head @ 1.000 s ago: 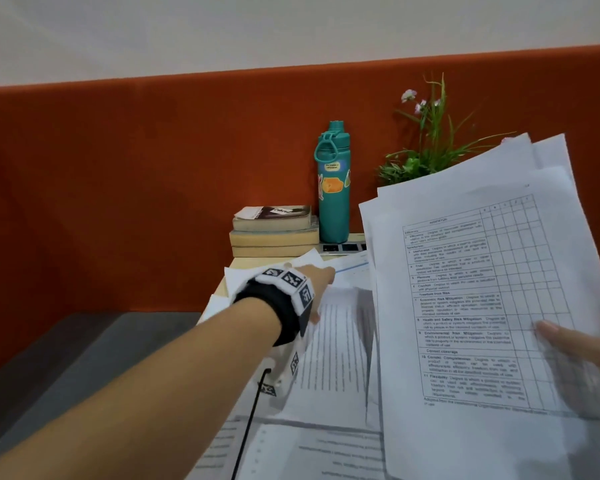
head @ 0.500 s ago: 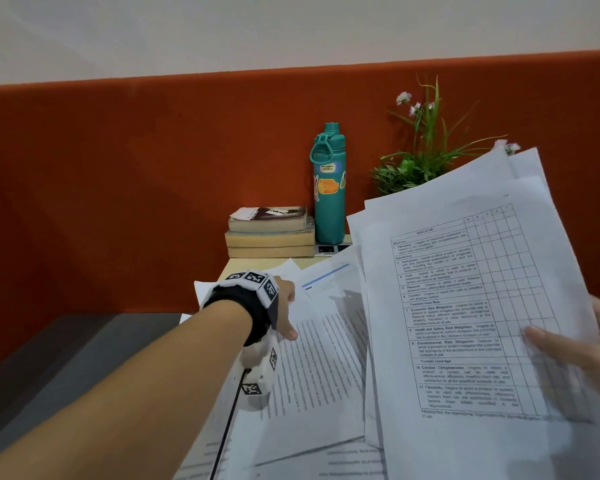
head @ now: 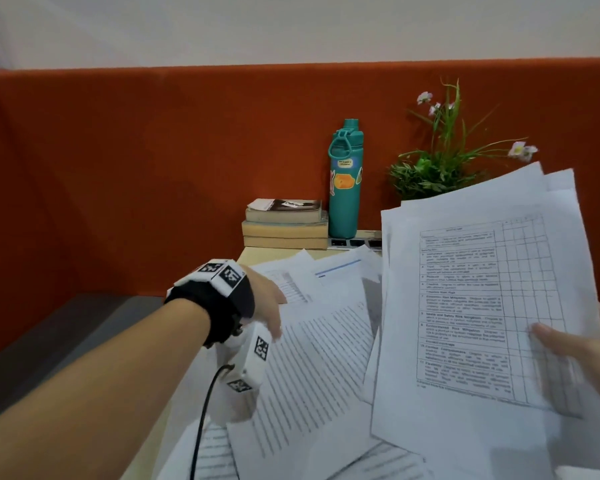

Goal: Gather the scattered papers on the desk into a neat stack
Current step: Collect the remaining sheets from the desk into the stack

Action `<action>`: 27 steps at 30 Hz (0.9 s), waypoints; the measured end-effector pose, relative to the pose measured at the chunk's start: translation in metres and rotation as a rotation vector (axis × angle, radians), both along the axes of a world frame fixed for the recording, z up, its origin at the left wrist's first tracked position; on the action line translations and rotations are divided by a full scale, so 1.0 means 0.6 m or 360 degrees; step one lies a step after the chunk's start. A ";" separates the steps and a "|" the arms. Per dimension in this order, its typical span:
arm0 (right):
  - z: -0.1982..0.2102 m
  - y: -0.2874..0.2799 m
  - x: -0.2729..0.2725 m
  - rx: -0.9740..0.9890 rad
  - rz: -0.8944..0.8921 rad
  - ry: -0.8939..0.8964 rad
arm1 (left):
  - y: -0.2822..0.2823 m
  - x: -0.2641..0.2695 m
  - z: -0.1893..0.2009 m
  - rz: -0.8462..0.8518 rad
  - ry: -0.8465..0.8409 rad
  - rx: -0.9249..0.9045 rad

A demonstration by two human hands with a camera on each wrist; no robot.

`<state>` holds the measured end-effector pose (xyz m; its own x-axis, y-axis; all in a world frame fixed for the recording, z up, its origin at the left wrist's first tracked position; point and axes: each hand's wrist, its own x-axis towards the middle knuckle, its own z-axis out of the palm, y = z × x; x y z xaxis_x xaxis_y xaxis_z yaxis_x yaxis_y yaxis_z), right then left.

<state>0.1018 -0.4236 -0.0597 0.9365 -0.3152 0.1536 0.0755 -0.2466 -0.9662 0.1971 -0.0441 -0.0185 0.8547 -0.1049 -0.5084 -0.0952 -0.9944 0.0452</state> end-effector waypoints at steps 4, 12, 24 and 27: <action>0.014 0.020 0.006 -0.0009 -0.0029 0.0082 | 0.019 -0.031 -0.008 0.0256 -0.0256 -0.0531; 0.020 0.032 0.005 0.0126 -0.0123 -0.0009 | 0.059 -0.072 -0.021 0.0717 -0.0708 -0.1138; 0.017 -0.001 -0.002 0.0151 -0.0291 -0.0031 | 0.127 -0.107 0.071 0.0997 -0.1377 -0.1914; 0.009 -0.016 0.005 0.0153 -0.0282 -0.0020 | 0.154 -0.109 0.117 0.1030 -0.1630 -0.1992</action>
